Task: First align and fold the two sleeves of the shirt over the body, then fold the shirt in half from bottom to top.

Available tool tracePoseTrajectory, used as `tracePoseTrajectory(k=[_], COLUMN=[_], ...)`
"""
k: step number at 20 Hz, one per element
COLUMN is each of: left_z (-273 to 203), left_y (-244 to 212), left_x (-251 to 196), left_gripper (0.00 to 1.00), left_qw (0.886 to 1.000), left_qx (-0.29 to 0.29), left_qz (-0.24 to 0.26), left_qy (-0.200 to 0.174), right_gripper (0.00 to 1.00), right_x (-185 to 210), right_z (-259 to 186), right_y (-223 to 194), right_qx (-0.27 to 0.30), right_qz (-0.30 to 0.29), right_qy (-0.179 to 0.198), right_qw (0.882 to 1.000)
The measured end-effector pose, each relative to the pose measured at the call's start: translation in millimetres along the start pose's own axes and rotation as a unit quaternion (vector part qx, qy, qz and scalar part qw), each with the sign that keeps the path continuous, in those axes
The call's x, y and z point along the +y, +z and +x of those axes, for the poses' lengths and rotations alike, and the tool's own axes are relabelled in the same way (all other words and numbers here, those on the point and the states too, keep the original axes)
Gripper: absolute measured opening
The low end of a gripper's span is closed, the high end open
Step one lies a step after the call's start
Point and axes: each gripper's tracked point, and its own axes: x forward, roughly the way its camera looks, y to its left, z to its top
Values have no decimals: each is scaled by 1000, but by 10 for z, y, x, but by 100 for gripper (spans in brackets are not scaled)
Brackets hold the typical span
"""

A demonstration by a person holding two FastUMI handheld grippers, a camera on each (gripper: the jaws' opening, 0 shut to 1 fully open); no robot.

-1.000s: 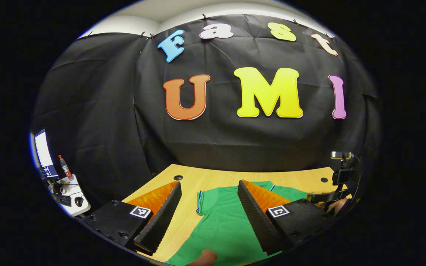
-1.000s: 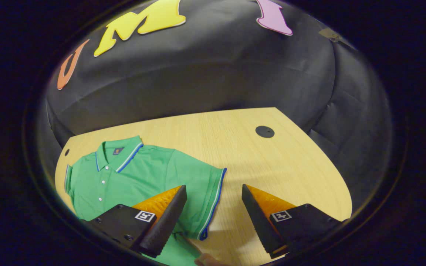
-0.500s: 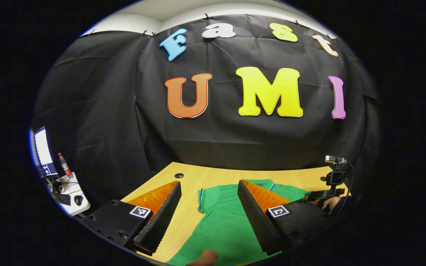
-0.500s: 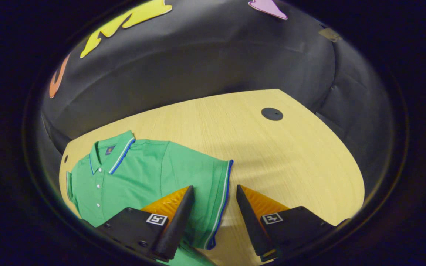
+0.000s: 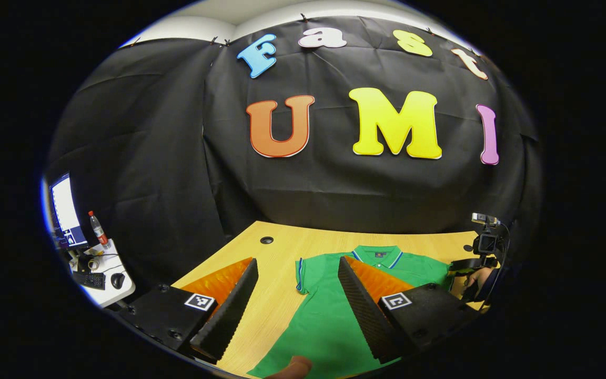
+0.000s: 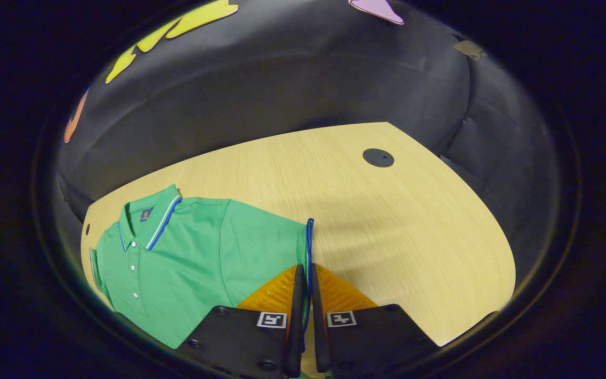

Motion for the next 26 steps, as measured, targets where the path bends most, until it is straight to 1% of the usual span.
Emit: tracePoseTrajectory(k=[1, 2, 4, 5, 6, 7, 8, 9, 10, 12, 13, 15, 16, 17, 18, 19, 20, 21, 22, 26], left_z=[-6, -27, -51, -57, -67, -79, -95, -107, -122, -137, -148, -179, -189, -204, -228, -246, -266, -284, -300, -354], left_y=[-10, -12, -24, -36, -53, -84, -107, -86, -82, -90, -95, -115, -125, -121, -128, -137, -158, -171, -193, -246], left_x=[28, 39, 71, 110, 123, 153, 173, 204, 228, 310, 358, 429, 450, 464, 478, 495, 529, 560, 604, 716], left_gripper=[99, 99, 99, 99, 99, 99, 99, 99, 99, 99, 99, 99, 99, 99, 99, 99, 99, 99, 99, 99], left_qw=[1000, 1000, 1000, 1000, 1000, 1000, 1000, 1000, 1000, 1000, 1000, 1000, 1000, 1000, 1000, 1000, 1000, 1000, 1000, 999], left_qx=[0, 1, 2, 2, 6, 9, 13, 10, 7, 6, 7, 8, 9, 8, 7, 8, 9, 9, 11, 17], left_qz=[1, 2, 1, 2, 1, -4, -13, -16, -16, -11, -11, -14, -16, -17, -16, -14, -12, -12, -14, -25], left_qy=[-1, -1, -3, -1, -1, 0, -1, 0, -1, 2, 5, 11, 13, 14, 14, 14, 15, 17, 21, 30], right_gripper=[13, 7, 7, 7, 10, 7, 7, 3, 3, 3, 6, 6, 3, 6, 6, 6, 3, 3, 7, 7], right_x=[-27, -49, 5, 24, 57, 77, 195, 286, 374, 598, 702, 942, 1052, 1184, 1300, 1369, 1501, 1571, 1631, 1753], right_z=[38, -6, -51, -82, -121, -164, -247, -291, -342, -443, -483, -528, -553, -590, -610, -625, -644, -642, -638, -576], right_y=[44, 22, 39, 97, 160, 215, 297, 348, 384, 413, 409, 350, 315, 268, 207, 152, 58, -16, -98, -272], right_qx=[-4, -5, -7, -17, -27, -39, -59, -72, -82, -98, -103, -109, -111, -113, -114, -114, -113, -111, -107, -98], right_qz=[-7, -10, -11, -12, -18, -28, -60, -81, -104, -135, -150, -178, -188, -196, -207, -223, -237, -246, -254, -271], right_qy=[-8, -13, -6, 0, 2, 3, 7, 15, 19, 40, 46, 65, 76, 90, 102, 106, 118, 122, 124, 121], right_qw=[1000, 1000, 1000, 1000, 999, 999, 996, 994, 991, 985, 982, 976, 973, 970, 966, 962, 958, 955, 953, 950])
